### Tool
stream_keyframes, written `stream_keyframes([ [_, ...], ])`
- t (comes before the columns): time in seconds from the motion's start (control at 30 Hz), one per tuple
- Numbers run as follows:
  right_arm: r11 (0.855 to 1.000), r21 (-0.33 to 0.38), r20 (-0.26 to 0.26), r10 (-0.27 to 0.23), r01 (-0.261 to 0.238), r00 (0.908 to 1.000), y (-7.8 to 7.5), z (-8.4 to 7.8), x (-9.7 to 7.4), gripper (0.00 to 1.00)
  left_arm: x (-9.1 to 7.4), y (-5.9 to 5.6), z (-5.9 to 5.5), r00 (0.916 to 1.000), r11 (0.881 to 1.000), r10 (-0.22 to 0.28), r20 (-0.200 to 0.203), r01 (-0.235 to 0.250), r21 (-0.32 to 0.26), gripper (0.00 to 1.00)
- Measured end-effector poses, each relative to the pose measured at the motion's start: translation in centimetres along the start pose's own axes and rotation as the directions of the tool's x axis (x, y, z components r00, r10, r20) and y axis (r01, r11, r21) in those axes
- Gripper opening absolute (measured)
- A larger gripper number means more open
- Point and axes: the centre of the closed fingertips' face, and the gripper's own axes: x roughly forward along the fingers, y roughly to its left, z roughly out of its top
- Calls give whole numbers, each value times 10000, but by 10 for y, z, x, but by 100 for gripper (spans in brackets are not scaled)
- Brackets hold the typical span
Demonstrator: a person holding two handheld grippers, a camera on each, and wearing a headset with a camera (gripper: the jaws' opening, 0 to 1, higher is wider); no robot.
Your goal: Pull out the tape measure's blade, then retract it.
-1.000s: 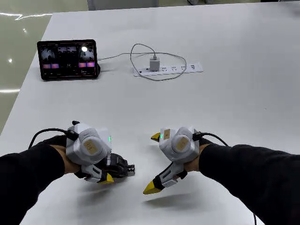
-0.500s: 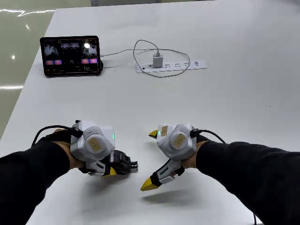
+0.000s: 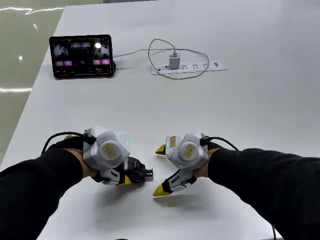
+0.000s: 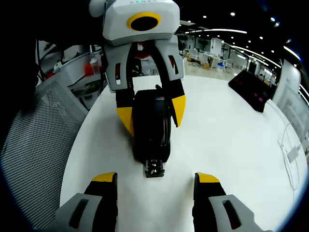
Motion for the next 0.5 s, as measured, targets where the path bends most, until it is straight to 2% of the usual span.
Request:
stream_keyframes([
  [0.2, 9998, -173, -66, 114, -115, 9999, -1, 5, 5, 43, 0, 0, 0, 9998, 10000, 35, 183, -35, -25, 34],
  [0.5, 9988, -345, -270, 337, -346, 9991, -1, 3, 11, 30, 0, 0, 0, 9998, 10000, 17, 205, -15, -66, 34],
])
